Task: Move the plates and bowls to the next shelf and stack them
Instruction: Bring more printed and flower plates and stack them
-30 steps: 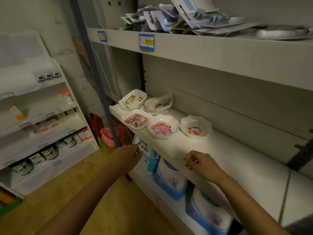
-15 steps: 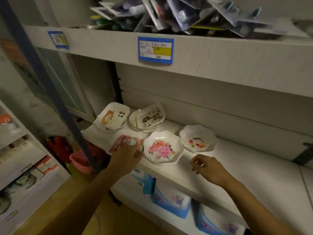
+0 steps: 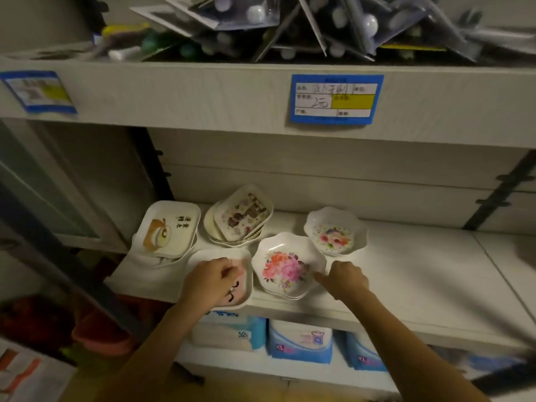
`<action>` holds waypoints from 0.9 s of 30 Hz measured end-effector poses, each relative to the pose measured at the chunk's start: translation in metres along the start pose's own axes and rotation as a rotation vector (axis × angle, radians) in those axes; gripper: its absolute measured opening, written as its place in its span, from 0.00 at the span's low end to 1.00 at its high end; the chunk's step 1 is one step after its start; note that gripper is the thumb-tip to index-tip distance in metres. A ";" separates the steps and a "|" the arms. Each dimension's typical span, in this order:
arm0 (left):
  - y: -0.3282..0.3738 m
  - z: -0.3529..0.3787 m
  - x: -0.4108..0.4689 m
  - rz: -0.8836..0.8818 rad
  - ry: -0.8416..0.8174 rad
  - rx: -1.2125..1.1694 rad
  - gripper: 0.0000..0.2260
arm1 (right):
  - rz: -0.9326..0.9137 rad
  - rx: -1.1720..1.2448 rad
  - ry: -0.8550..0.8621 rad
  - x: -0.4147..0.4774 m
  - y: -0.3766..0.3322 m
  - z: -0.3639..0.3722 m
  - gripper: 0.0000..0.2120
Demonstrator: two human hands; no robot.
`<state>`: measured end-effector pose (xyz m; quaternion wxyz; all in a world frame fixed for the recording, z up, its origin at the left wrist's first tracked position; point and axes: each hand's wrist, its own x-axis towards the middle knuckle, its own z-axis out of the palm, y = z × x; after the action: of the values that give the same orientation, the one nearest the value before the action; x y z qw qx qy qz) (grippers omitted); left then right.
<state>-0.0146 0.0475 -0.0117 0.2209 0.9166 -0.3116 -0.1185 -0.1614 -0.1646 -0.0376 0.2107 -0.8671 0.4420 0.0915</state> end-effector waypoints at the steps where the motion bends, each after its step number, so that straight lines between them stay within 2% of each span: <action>1: -0.002 0.000 0.000 0.003 0.000 -0.001 0.13 | 0.012 -0.013 0.007 0.000 -0.002 0.002 0.24; 6: -0.013 -0.003 -0.002 -0.014 0.023 -0.027 0.13 | 0.034 -0.144 0.069 0.001 -0.015 0.005 0.17; 10: -0.026 -0.005 -0.005 -0.031 0.016 -0.064 0.15 | 0.042 -0.196 0.069 0.002 -0.018 0.001 0.16; 13: -0.035 -0.004 -0.006 -0.067 0.055 -0.033 0.14 | 0.061 -0.108 0.048 0.002 -0.015 -0.003 0.14; 18: -0.047 -0.002 -0.002 -0.162 0.163 0.136 0.15 | 0.000 0.003 -0.100 0.003 -0.011 -0.002 0.17; 22: -0.059 0.000 0.000 -0.340 0.081 0.176 0.24 | -0.071 0.033 -0.097 -0.004 -0.011 -0.009 0.18; 24: -0.064 0.001 0.000 -0.403 0.014 0.159 0.21 | -0.104 0.032 -0.075 -0.009 -0.008 -0.014 0.19; 27: -0.075 0.004 0.003 -0.407 -0.063 0.124 0.15 | -0.134 0.050 -0.014 -0.017 0.001 -0.023 0.16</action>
<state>0.0252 0.0974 -0.0510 0.1260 0.9682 -0.1336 -0.1699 -0.1729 -0.1625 -0.0113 0.2412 -0.8885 0.3835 0.0722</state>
